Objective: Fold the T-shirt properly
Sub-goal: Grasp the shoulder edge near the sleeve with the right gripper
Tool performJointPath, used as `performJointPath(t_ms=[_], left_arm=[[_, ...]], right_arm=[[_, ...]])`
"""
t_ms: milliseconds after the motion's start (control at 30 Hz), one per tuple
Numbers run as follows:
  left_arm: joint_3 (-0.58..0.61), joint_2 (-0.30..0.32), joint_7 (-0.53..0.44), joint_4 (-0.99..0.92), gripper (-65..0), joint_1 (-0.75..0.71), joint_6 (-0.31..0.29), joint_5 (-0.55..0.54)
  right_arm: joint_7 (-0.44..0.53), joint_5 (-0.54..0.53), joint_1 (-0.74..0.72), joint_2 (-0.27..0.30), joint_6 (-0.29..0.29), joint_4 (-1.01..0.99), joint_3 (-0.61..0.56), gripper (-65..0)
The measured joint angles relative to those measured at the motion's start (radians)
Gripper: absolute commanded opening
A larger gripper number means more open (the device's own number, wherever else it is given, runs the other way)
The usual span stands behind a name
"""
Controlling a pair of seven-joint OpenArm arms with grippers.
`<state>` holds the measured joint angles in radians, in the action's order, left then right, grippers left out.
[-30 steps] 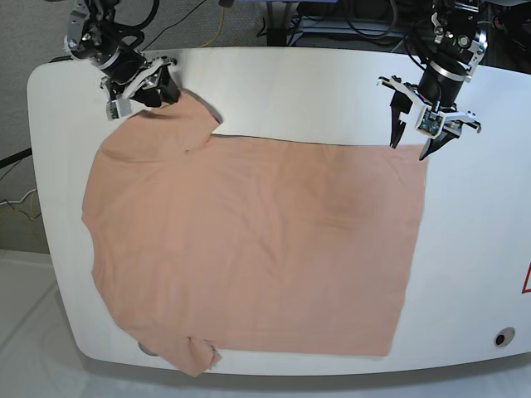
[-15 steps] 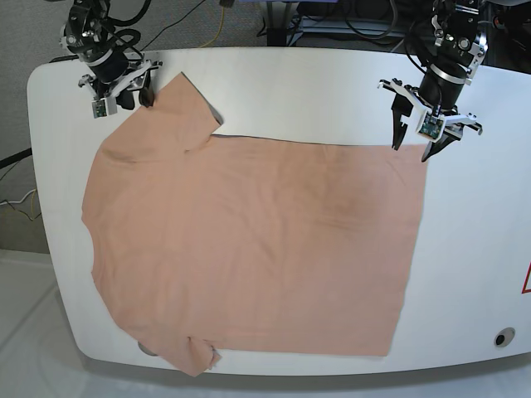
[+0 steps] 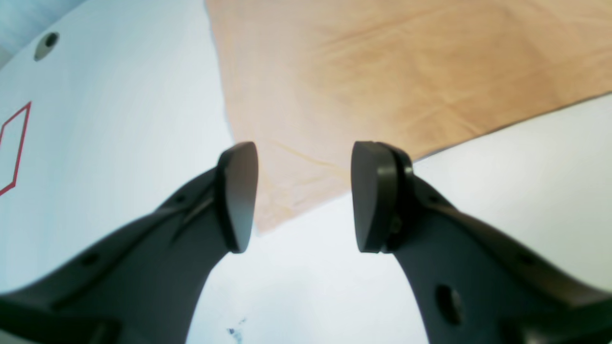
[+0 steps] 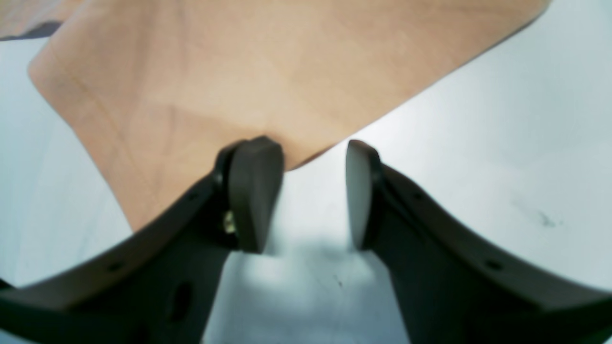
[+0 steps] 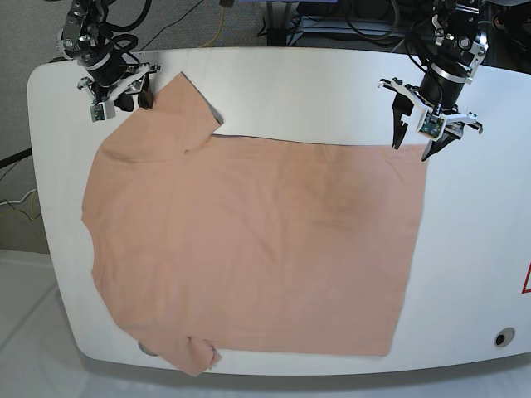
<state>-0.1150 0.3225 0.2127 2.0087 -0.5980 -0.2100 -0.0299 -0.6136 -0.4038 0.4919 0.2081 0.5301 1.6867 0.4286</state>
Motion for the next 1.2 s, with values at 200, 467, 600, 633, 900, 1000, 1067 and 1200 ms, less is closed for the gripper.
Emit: performJointPath(t_ms=[200, 467, 600, 633, 900, 1000, 1067, 1200], left_arm=[[0.000, 0.000, -0.004, 0.000, -35.4, 0.000, 0.000, 0.004], [-0.002, 0.000, -0.003, 0.000, -35.8, -0.003, 0.000, 0.008], [-0.002, 0.000, -0.003, 0.000, -35.9, 0.002, -0.001, 0.008], [-0.003, 0.000, -0.004, 0.000, -35.8, 0.002, 0.000, 0.008], [-0.049, -0.010, 0.008, -0.034, -35.8, 0.034, 0.008, 0.014], [-0.058, -0.010, 0.006, -0.053, -35.8, 0.048, 0.007, 0.014], [-0.061, -0.008, 0.010, -0.068, -35.9, 0.056, 0.007, 0.014], [-0.054, 0.003, 0.021, -0.099, -35.9, 0.069, 0.010, 0.014]], right_arm=[[-0.069, -0.099, -0.009, 0.002, 0.118, -0.008, -0.032, -46.1], [-0.060, -0.073, -0.025, -0.006, 0.105, -0.019, -0.042, -65.0], [-0.045, -0.045, -0.046, -0.004, 0.079, -0.025, -0.043, -65.0], [-0.043, -0.044, -0.051, -0.004, 0.070, -0.026, -0.045, -65.0], [-0.064, 0.001, -0.108, 0.000, 0.041, -0.026, -0.045, -65.0], [-0.069, 0.008, -0.117, 0.005, 0.035, -0.026, -0.058, -65.0], [-0.068, 0.008, -0.125, 0.006, 0.035, -0.026, -0.064, -65.0], [-0.080, 0.008, -0.139, 0.008, 0.039, -0.026, -0.078, -65.0]])
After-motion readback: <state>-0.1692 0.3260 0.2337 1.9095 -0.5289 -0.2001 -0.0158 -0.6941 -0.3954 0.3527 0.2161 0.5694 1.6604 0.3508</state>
